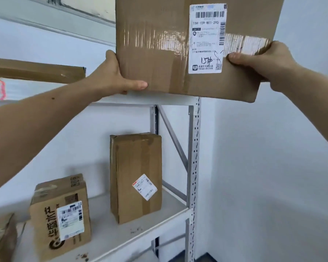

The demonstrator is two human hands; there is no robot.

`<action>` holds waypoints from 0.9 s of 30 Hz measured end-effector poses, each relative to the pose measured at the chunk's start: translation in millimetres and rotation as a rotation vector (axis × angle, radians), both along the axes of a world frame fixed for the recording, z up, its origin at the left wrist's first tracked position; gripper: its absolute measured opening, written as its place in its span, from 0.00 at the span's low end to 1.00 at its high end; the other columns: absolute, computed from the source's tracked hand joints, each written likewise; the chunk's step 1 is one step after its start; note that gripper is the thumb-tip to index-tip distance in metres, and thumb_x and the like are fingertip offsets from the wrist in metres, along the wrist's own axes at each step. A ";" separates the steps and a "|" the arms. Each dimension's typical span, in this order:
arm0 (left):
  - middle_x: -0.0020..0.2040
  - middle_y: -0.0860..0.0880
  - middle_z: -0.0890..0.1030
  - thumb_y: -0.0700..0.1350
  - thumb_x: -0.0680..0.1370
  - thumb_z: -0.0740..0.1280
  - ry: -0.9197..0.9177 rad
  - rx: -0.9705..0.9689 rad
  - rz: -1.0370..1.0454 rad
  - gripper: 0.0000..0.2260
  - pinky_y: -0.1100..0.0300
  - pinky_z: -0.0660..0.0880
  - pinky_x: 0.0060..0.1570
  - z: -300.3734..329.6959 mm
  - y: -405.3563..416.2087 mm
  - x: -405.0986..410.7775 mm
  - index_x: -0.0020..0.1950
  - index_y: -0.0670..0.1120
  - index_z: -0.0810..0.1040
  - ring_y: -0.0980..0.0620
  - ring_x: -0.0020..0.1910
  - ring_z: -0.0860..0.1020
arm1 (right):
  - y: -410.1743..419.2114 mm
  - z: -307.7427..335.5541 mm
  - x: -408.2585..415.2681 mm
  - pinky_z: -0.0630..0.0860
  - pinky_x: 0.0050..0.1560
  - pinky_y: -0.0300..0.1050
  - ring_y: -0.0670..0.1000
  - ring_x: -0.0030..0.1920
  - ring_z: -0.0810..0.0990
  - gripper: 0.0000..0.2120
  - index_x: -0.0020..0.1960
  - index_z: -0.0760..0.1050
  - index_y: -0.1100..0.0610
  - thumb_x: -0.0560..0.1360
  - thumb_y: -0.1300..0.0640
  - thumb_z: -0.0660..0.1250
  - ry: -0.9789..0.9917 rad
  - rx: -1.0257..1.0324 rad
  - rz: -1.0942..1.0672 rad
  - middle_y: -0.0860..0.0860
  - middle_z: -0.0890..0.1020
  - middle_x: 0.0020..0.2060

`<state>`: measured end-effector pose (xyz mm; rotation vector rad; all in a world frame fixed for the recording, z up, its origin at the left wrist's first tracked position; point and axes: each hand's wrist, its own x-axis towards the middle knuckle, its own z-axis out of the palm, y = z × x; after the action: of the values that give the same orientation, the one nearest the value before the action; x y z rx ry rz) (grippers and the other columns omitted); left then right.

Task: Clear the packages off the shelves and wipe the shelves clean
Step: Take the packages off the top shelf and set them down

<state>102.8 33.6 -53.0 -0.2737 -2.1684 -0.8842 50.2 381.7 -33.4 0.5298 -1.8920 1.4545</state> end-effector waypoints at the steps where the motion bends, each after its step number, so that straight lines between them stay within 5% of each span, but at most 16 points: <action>1: 0.63 0.52 0.69 0.51 0.68 0.79 0.006 -0.002 -0.019 0.34 0.51 0.82 0.47 -6.1 7.9 2.4 0.61 0.45 0.59 0.58 0.56 0.74 | 8.6 -5.3 10.8 0.81 0.43 0.38 0.36 0.43 0.83 0.19 0.51 0.80 0.48 0.63 0.47 0.82 -0.005 -0.005 -0.021 0.38 0.84 0.46; 3: 0.63 0.52 0.68 0.51 0.67 0.79 0.003 -0.009 -0.046 0.34 0.53 0.81 0.47 -21.2 24.1 5.1 0.60 0.46 0.59 0.56 0.57 0.74 | 26.9 -19.5 27.6 0.81 0.41 0.39 0.37 0.44 0.84 0.20 0.51 0.80 0.48 0.63 0.48 0.83 -0.010 -0.012 -0.045 0.39 0.84 0.46; 7: 0.66 0.51 0.68 0.53 0.66 0.80 -0.029 -0.011 -0.109 0.38 0.48 0.79 0.55 -52.7 49.6 0.5 0.64 0.46 0.59 0.51 0.62 0.73 | 65.3 -51.3 43.2 0.81 0.38 0.41 0.41 0.50 0.84 0.47 0.65 0.75 0.54 0.51 0.39 0.85 -0.013 -0.014 -0.100 0.44 0.84 0.55; 9: 0.68 0.52 0.68 0.54 0.64 0.81 -0.043 0.002 -0.130 0.45 0.48 0.74 0.63 -70.8 64.5 -4.7 0.71 0.47 0.58 0.51 0.66 0.71 | 84.8 -69.1 46.1 0.82 0.38 0.41 0.41 0.52 0.84 0.52 0.66 0.73 0.56 0.48 0.38 0.86 -0.037 -0.007 -0.136 0.44 0.83 0.56; 19: 0.70 0.58 0.66 0.48 0.61 0.84 -0.151 0.113 -0.300 0.57 0.59 0.66 0.69 -193.3 160.5 -38.7 0.79 0.50 0.49 0.57 0.68 0.67 | 172.8 -179.4 43.0 0.80 0.48 0.40 0.38 0.53 0.83 0.44 0.65 0.77 0.52 0.51 0.46 0.85 -0.224 0.012 -0.162 0.41 0.83 0.55; 23: 0.73 0.56 0.65 0.48 0.62 0.84 -0.227 0.165 -0.343 0.59 0.58 0.65 0.69 -255.8 187.5 -59.5 0.80 0.50 0.46 0.57 0.70 0.66 | 205.9 -240.1 23.5 0.80 0.52 0.39 0.39 0.55 0.82 0.51 0.65 0.76 0.54 0.45 0.41 0.86 -0.276 -0.015 -0.218 0.43 0.83 0.56; 27: 0.71 0.56 0.62 0.43 0.65 0.82 -0.308 0.224 -0.362 0.57 0.75 0.66 0.60 -325.3 208.9 -82.5 0.79 0.49 0.44 0.59 0.67 0.65 | 224.6 -310.2 -3.6 0.80 0.57 0.44 0.42 0.58 0.81 0.58 0.66 0.74 0.53 0.40 0.35 0.85 -0.371 -0.025 -0.258 0.43 0.82 0.58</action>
<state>20.3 242.5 -378.3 -0.4517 -2.3095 -1.4430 46.6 606.4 -343.5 -0.0043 -2.1279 1.4733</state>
